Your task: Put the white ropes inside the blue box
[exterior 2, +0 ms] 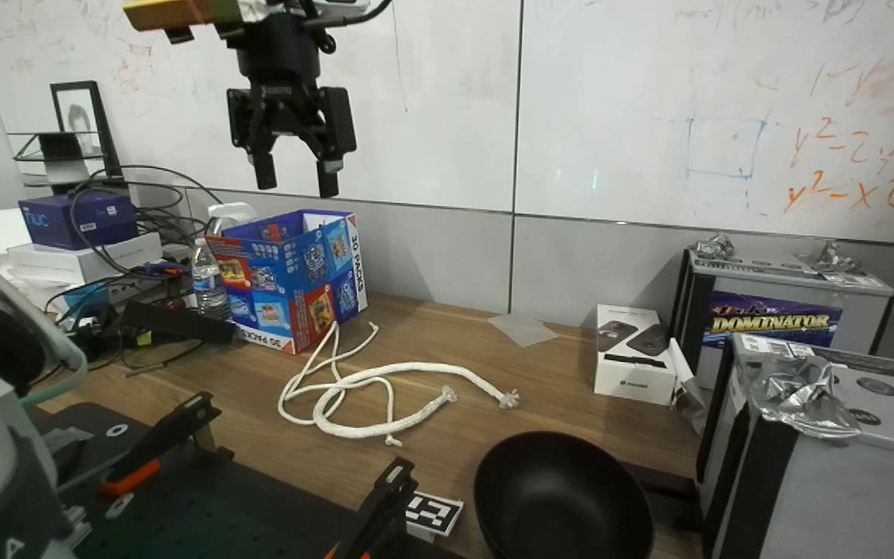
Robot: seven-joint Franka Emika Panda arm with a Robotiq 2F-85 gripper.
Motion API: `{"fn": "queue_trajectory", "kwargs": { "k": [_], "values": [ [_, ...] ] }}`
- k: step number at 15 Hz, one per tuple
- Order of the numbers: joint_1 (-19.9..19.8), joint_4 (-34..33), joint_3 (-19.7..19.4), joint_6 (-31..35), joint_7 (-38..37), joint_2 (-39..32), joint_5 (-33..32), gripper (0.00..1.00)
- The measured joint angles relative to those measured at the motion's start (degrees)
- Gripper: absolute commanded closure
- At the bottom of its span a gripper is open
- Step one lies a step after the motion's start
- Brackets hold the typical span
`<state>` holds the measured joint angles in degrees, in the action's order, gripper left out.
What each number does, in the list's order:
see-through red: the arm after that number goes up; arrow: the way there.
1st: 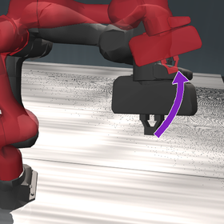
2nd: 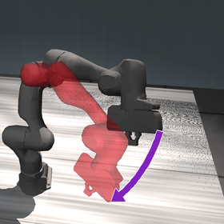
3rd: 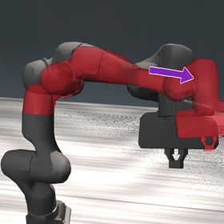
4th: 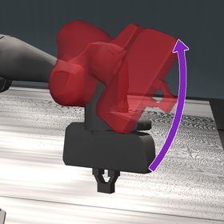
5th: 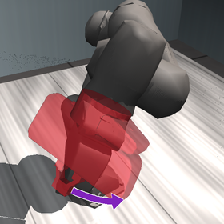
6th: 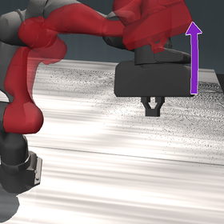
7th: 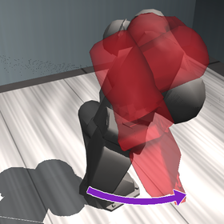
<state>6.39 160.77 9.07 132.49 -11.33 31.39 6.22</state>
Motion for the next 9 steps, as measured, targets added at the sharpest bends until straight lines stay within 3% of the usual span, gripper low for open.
{"fn": "queue_trajectory", "kwargs": {
  "k": [6, 9],
  "values": [
    [0.28, -0.03, 2.86, 17.81, -0.97, -18.43, -1.70, 0.00],
    [0.28, -0.11, 3.35, 26.40, -3.68, -28.23, -5.63, 0.00]
  ]
}}
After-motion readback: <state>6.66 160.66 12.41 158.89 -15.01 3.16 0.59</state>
